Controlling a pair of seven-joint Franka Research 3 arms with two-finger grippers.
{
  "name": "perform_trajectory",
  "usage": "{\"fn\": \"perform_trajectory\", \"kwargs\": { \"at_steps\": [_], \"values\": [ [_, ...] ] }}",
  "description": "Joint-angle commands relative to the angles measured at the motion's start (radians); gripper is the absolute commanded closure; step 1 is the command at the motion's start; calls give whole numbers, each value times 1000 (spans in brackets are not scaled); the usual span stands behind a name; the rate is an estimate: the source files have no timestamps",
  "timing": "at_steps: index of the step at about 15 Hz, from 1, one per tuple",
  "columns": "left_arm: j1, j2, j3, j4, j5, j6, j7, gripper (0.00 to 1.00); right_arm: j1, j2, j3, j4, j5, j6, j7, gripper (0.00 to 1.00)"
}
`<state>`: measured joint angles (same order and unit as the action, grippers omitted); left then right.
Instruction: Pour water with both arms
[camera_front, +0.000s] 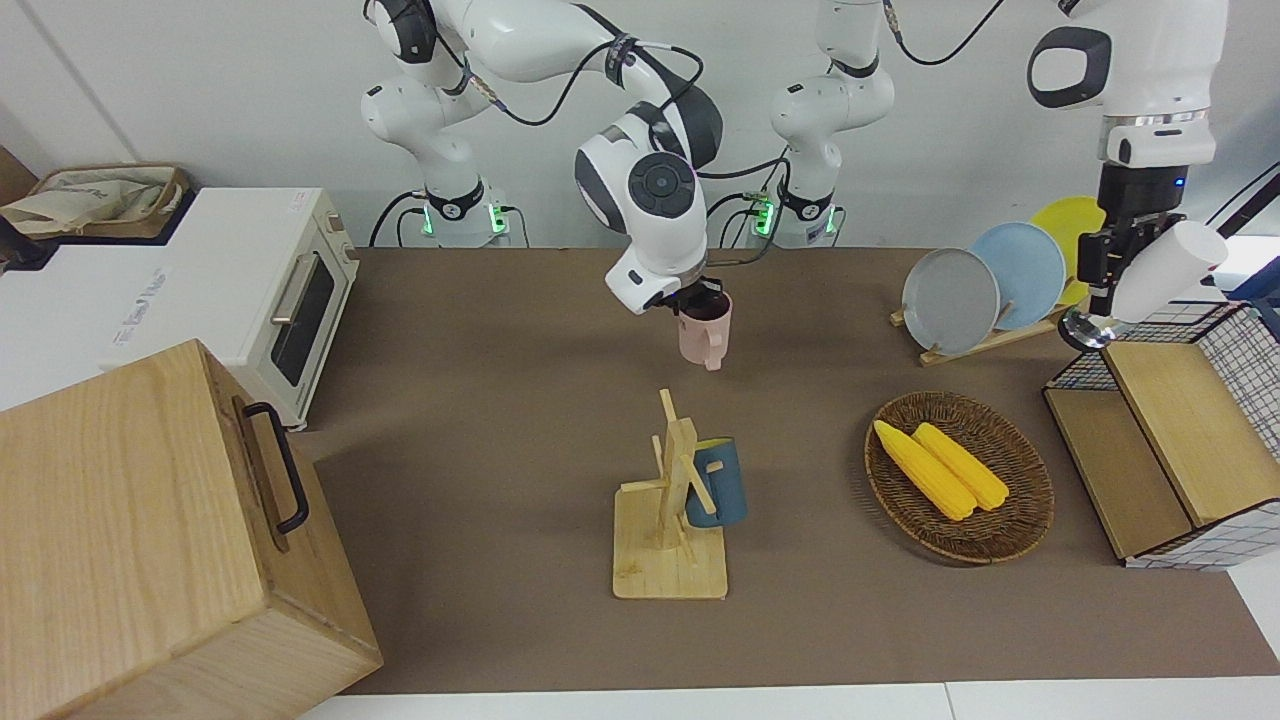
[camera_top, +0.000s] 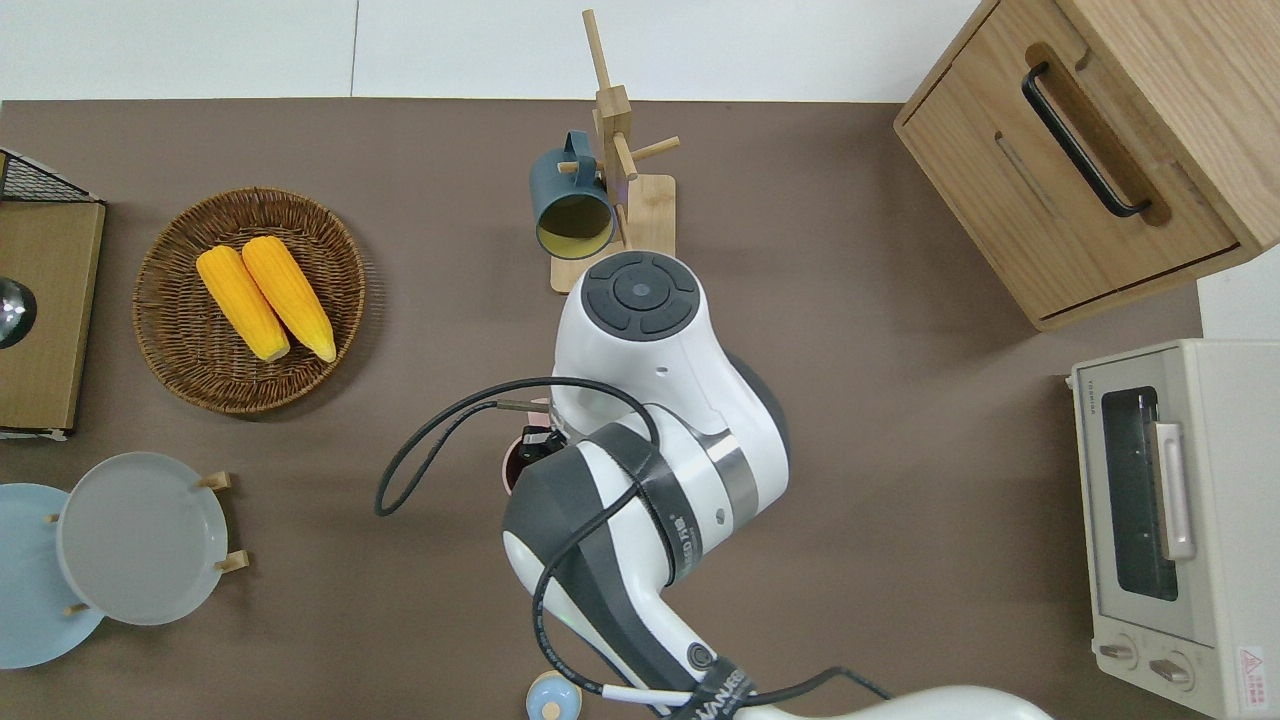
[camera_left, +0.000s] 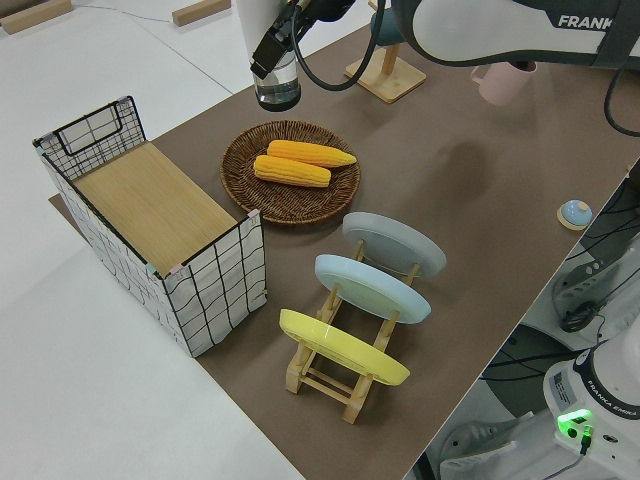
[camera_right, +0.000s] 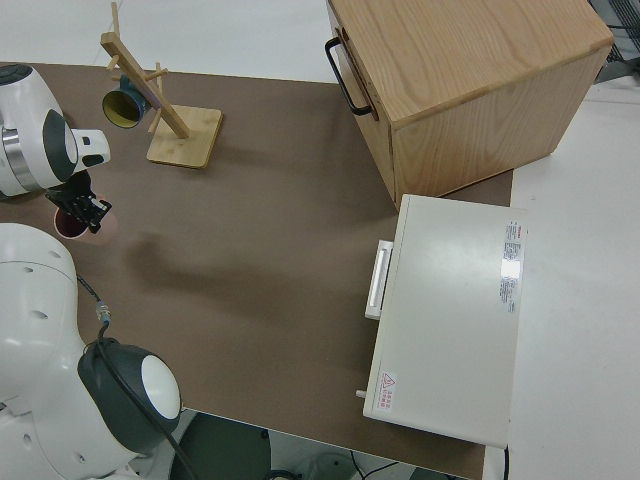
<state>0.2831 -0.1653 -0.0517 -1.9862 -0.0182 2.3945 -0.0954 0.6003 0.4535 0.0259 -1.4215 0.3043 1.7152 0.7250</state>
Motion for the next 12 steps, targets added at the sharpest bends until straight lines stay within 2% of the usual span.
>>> {"fn": "perform_trajectory", "kwargs": {
  "at_steps": [1, 7, 11, 12],
  "values": [
    [-7, -146, -42, -178, 66, 77, -102, 1000, 44, 86, -6, 53, 49, 92, 83, 1000],
    [-21, -227, -137, -315, 49, 34, -144, 1000, 104, 162, -6, 58, 78, 213, 157, 1000],
    [-82, -246, -143, -326, 30, -14, -181, 1000, 105, 174, -6, 59, 78, 224, 163, 986],
    [-84, -250, -145, -335, 30, -14, -188, 1000, 105, 174, -6, 59, 76, 225, 162, 684]
  ]
}}
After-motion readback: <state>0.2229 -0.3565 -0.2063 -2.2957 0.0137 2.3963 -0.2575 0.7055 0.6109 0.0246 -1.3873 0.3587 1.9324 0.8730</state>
